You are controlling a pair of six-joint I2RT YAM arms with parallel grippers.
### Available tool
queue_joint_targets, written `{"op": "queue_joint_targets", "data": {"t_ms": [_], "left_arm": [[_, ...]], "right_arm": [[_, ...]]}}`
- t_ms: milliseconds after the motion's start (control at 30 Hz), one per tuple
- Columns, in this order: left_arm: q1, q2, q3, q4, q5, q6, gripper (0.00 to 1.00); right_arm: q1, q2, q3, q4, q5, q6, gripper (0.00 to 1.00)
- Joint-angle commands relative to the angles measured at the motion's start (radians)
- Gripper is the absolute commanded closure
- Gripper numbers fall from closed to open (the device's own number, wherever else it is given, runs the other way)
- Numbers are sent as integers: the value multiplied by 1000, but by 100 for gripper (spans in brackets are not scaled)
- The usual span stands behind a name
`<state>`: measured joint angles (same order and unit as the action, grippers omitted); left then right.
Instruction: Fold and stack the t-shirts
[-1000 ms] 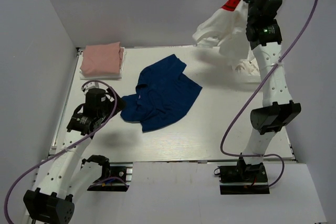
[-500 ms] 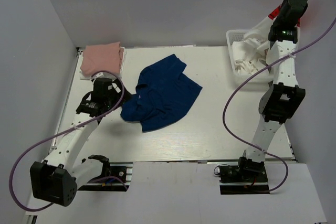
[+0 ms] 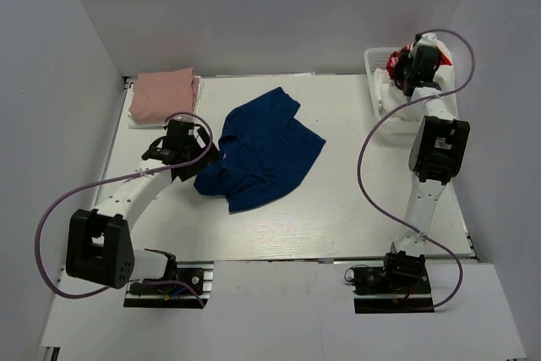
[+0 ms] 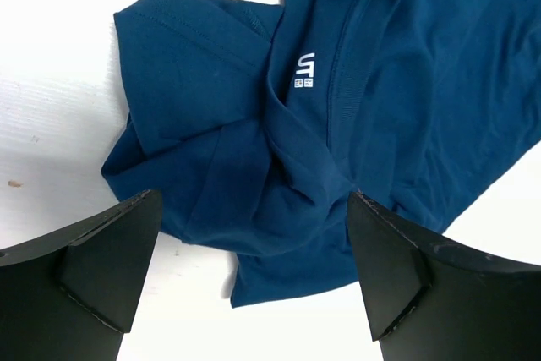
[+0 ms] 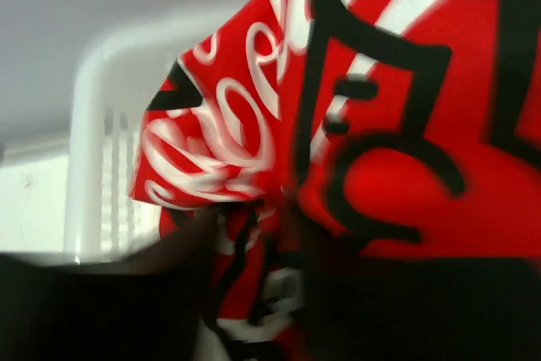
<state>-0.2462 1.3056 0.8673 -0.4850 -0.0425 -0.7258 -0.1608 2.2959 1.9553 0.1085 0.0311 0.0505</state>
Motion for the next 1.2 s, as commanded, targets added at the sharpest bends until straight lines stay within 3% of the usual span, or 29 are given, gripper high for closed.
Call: {"op": "queue_joint_targets", "data": {"t_ms": [0,33,267,400,600,833,1167], "left_arm": [[-5,10,51,19,18,23,0],[-5,24,52,19,18,23,0],[-5,82,16,65,56,23,0],[-5,95,16,13,35,23,0],[-5,37,6,-128,-100,-37,0],[13,9,-8,-177,-295,-213,0],[22,312,191,-168,-318,-233,0]], "right_arm": [[12,-110,-84,48,-70,-1,24],[17,-131,-94,60,-44,-9,10],[130,-378,-94,-104,35,-196,10],[220,-524,-214,-141,15,-193,10],[349,-561,-374,-141,-20,-195,10],[530,-356,-270,-226,-3,-265,10],[619,70,150,-369,102,-101,10]]}}
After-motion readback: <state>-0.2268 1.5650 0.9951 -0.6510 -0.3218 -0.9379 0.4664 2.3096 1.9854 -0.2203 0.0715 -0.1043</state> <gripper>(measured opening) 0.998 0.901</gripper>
